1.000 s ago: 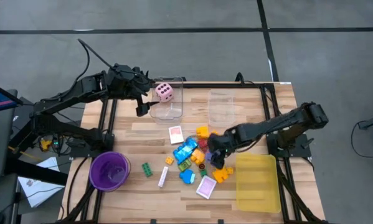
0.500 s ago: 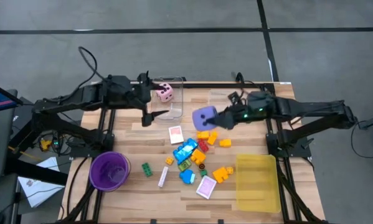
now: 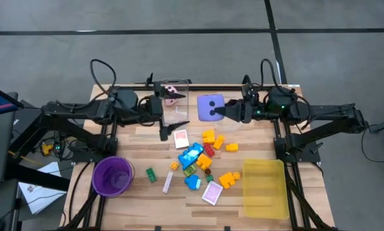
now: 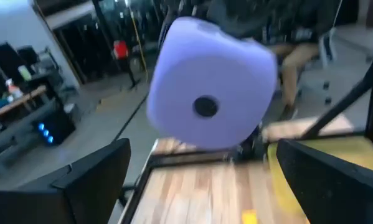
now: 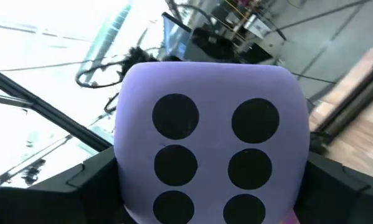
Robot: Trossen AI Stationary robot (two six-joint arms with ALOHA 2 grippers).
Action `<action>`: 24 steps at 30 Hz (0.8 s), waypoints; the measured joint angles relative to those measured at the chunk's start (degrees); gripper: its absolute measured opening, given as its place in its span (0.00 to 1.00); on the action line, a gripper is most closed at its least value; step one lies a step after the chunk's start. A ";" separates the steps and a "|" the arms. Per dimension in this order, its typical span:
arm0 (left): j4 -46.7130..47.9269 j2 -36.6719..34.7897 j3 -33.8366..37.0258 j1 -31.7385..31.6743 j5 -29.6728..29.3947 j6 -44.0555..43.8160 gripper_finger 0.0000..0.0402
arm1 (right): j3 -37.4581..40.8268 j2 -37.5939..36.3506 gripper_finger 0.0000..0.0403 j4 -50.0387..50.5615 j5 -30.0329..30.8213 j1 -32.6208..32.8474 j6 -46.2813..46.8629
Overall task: Pick & Place Toys
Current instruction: Put the violet dice into the left transparent bin
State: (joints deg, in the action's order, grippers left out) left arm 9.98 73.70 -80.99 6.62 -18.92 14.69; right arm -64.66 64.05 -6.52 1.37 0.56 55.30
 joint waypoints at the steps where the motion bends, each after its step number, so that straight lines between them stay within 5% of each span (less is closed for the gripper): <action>1: -1.46 0.58 0.00 0.45 0.00 0.00 1.00 | 0.00 0.00 0.87 -0.57 -0.02 0.25 -0.03; 13: -13.84 5.56 0.02 1.39 -3.38 8.18 1.00 | 0.00 -0.02 0.87 -3.43 -1.32 1.36 0.11; 24: -15.44 5.58 0.02 1.39 -0.98 13.55 1.00 | 0.00 -0.02 0.87 -3.41 -3.60 1.66 0.49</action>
State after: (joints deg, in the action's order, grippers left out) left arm -5.46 79.29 -80.97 8.01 -19.90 28.24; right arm -64.66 64.03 -9.93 -2.22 2.22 55.79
